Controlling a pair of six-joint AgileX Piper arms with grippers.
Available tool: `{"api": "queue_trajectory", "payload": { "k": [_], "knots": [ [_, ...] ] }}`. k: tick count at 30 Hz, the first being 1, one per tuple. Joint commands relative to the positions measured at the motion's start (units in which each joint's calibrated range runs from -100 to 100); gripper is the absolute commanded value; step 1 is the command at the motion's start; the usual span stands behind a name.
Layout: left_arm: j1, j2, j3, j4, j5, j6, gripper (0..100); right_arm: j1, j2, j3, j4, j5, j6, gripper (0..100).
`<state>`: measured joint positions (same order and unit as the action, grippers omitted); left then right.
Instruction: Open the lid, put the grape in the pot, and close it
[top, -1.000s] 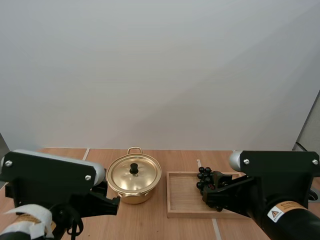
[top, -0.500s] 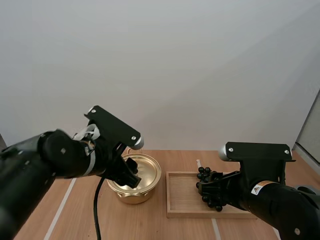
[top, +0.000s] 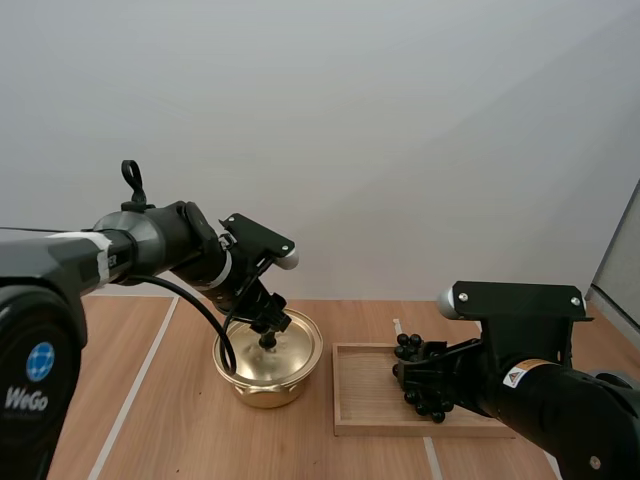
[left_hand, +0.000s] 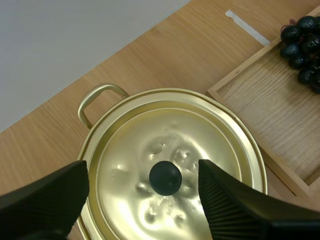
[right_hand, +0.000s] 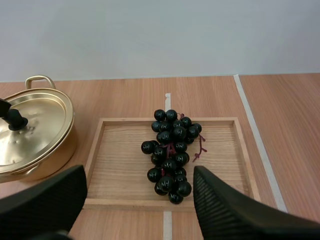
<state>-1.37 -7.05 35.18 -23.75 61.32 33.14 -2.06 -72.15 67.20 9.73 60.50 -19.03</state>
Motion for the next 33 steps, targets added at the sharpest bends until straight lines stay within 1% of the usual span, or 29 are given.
{"api": "queue_trajectory", "payload": {
  "k": [1,4,6,10,22,23,24,25,27,28,33],
  "knots": [
    [-0.93,2.71,-1.92,0.15,1.36,0.22,100,-0.24,0.02,-0.53,-0.15,-1.32,0.37,100],
    [-1.67,4.60,-2.72,0.50,0.69,0.22,100,-0.24,0.02,-0.53,-0.15,-1.54,0.37,100],
    [-1.67,5.70,-3.22,0.50,0.26,0.13,100,-0.24,0.02,-0.53,-0.15,-1.54,0.37,100],
    [-1.67,7.17,-3.80,3.08,0.26,-0.55,100,-0.24,0.02,-0.53,-0.26,-1.54,0.37,100],
    [-1.67,8.97,-3.80,3.17,1.65,-1.34,100,-0.24,0.02,-0.53,-0.26,-1.38,0.37,100],
    [-1.67,8.97,-3.80,3.17,1.82,-1.61,95,-0.24,0.02,-0.53,-0.26,-1.38,0.37,100],
    [-1.67,8.97,-3.80,3.17,2.26,-1.94,76,-0.24,0.02,-0.53,-0.26,-1.38,0.37,100],
    [-1.67,8.97,-3.80,3.17,2.67,-2.08,60,-0.24,0.02,-0.53,-0.26,-1.38,0.37,100],
    [-1.67,8.97,-3.80,3.17,4.34,-2.08,14,-0.24,0.02,-0.53,-0.26,-1.38,0.37,100],
    [-1.67,8.97,-3.80,3.17,5.35,-1.95,0,-0.24,0.02,-0.53,-0.26,-1.38,0.37,100],
    [-1.67,8.67,-3.94,3.17,7.32,-2.36,0,-0.24,0.02,-0.53,-0.53,-1.38,0.37,100]
  ]
}}
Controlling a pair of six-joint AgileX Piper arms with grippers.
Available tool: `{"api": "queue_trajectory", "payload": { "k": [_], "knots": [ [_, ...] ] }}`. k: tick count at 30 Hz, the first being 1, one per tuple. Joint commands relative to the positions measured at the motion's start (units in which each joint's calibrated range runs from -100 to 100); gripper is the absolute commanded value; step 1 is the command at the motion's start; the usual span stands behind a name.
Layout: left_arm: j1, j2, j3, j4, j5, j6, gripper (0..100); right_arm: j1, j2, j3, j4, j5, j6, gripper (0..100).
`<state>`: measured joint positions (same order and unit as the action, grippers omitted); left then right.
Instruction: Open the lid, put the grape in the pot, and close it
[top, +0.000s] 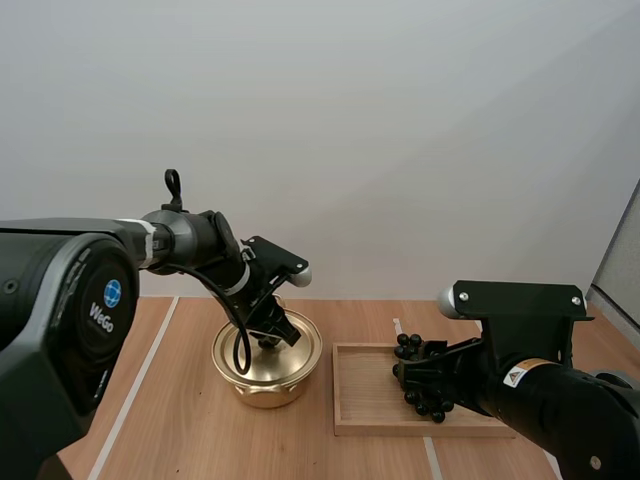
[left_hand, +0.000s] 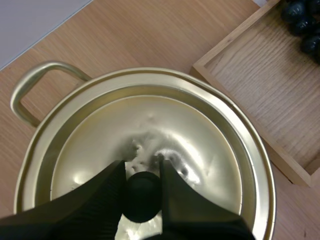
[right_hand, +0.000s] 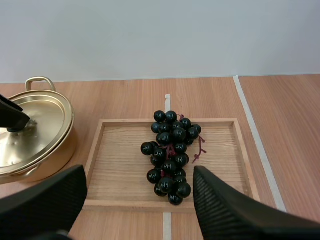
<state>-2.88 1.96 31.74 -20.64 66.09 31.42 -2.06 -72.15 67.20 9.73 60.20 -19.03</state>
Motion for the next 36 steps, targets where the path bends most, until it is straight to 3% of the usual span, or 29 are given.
{"api": "queue_trajectory", "payload": {
  "k": [1,9,15,21,27,36],
  "knots": [
    [-0.16,-0.64,-0.70,0.06,3.00,-0.87,0,-0.24,0.14,-0.53,-0.53,-1.08,0.37,100],
    [-0.16,-11.03,-5.55,0.06,7.89,-1.88,0,-0.24,6.43,-0.53,-0.53,-2.58,-0.06,100],
    [-0.16,-22.20,-8.13,0.06,9.48,-2.99,0,-0.24,14.60,-5.49,-0.19,-2.87,-2.19,100],
    [-0.16,-32.25,-8.13,0.06,10.06,-2.99,0,-0.24,17.84,-6.62,-0.16,-16.72,-4.91,100],
    [-0.16,-40.17,-8.13,0.06,11.08,-2.99,0,-0.24,30.08,-7.04,-0.13,-21.61,-5.63,100],
    [-0.16,-45.93,-8.13,0.06,15.12,-3.57,0,-0.24,48.17,-15.28,0.33,-21.26,-5.63,100]
  ]
}}
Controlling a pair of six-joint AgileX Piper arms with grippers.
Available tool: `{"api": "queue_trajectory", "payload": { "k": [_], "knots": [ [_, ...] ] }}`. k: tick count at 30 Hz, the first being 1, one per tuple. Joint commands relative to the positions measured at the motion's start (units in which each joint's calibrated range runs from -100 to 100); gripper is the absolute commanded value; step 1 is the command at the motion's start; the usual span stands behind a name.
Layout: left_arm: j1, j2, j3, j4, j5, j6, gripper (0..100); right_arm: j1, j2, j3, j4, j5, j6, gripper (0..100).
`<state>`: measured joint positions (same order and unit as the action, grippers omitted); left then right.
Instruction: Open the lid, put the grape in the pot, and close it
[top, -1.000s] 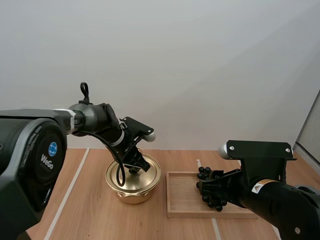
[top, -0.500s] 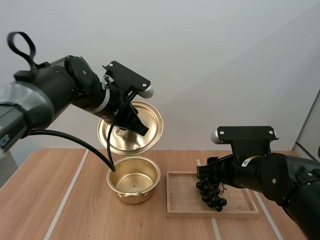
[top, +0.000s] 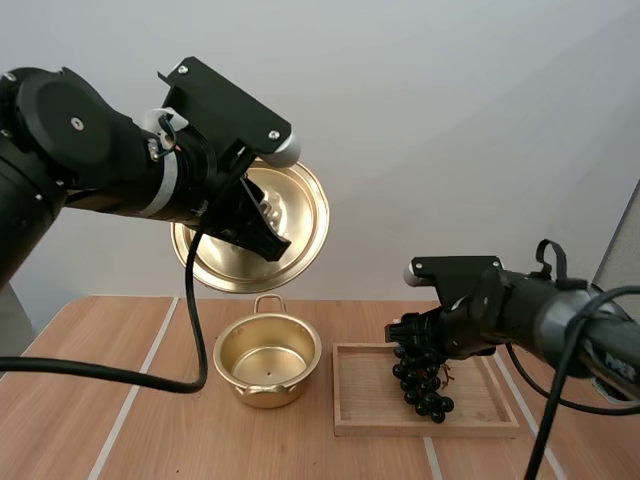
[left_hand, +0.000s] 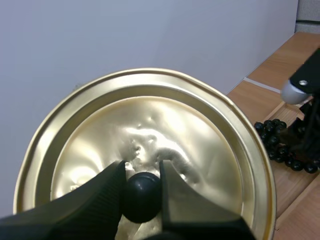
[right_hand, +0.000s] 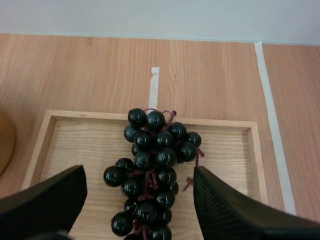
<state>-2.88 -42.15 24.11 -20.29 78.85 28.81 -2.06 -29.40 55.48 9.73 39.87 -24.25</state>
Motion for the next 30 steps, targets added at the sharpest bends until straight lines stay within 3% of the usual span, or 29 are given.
{"api": "queue_trajectory", "payload": {
  "k": [1,17,30],
  "knots": [
    [-0.16,-1.96,-0.51,-0.29,2.83,-1.21,0,-0.24,6.29,-3.99,0.34,-0.93,-0.41,100],
    [-0.16,-2.43,-0.51,-0.39,6.51,-3.18,0,-0.24,25.22,-8.85,1.12,-9.58,-0.72,100],
    [-0.16,-2.43,-0.51,-0.39,6.51,-3.34,0,-0.24,30.86,-8.98,0.24,-13.98,-0.72,100]
  ]
}}
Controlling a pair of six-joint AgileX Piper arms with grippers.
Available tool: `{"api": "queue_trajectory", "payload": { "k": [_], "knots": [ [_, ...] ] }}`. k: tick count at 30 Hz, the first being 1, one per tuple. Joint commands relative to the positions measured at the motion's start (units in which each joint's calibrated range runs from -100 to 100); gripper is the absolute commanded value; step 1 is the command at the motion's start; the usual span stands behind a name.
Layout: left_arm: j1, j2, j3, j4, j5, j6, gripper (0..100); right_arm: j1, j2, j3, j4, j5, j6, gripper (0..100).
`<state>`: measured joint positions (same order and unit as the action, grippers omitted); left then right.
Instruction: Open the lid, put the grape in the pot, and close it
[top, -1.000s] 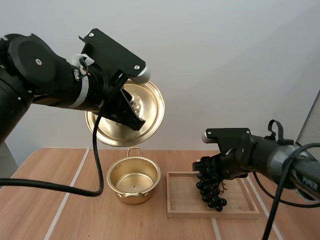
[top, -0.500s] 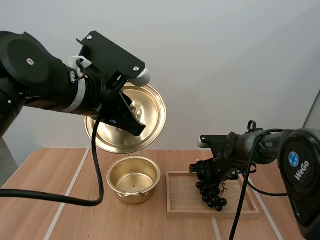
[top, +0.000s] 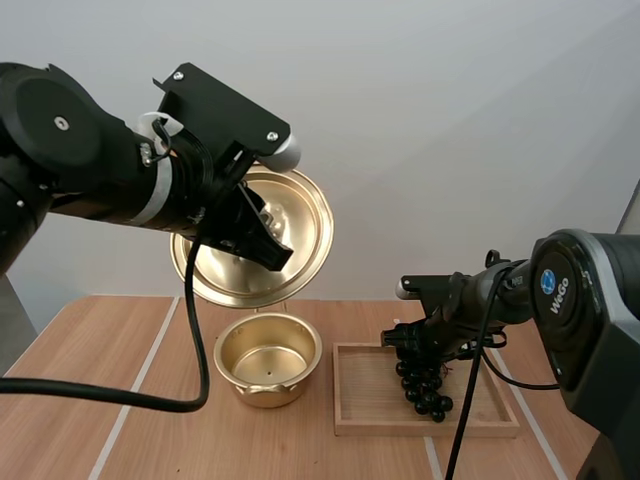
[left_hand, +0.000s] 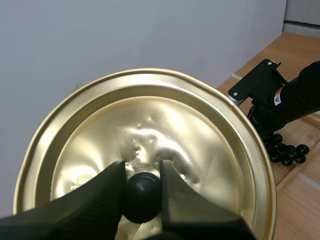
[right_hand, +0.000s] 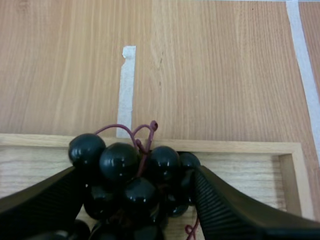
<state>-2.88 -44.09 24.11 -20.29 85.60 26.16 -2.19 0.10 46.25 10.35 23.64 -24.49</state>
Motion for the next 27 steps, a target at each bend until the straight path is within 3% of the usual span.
{"api": "queue_trajectory", "payload": {
  "k": [1,5,6,8,11,13,20,27],
  "knots": [
    [-0.16,-0.50,-0.51,-0.39,-0.24,-0.68,0,-0.12,1.90,0.25,-0.38,2.25,-0.47,100],
    [-0.16,-0.50,-0.51,-0.39,-0.24,-0.68,0,-0.12,2.76,0.25,-0.38,3.44,-0.47,100],
    [-0.16,-0.50,-0.51,-0.39,-0.24,-0.68,0,-0.12,2.76,0.25,-0.38,3.58,-0.47,94],
    [-0.16,-0.50,-0.51,-0.39,-0.41,-0.68,0,-0.12,2.76,0.25,-0.38,3.79,-0.47,73],
    [-0.16,-0.50,-0.51,-0.39,-0.78,-0.68,0,-0.12,2.63,0.25,0.01,3.99,-0.47,26],
    [-0.16,-0.50,-0.51,-0.39,-0.95,-0.68,0,-0.12,2.63,0.25,0.16,4.11,-0.47,0],
    [-0.16,-0.50,-0.51,-0.39,-0.95,-0.68,0,-0.12,0.31,0.08,0.44,7.67,-0.47,0],
    [-0.16,-0.50,-0.82,-0.39,-2.76,-0.68,0,-0.12,-9.16,-1.93,2.03,15.10,-0.47,0]
  ]
}}
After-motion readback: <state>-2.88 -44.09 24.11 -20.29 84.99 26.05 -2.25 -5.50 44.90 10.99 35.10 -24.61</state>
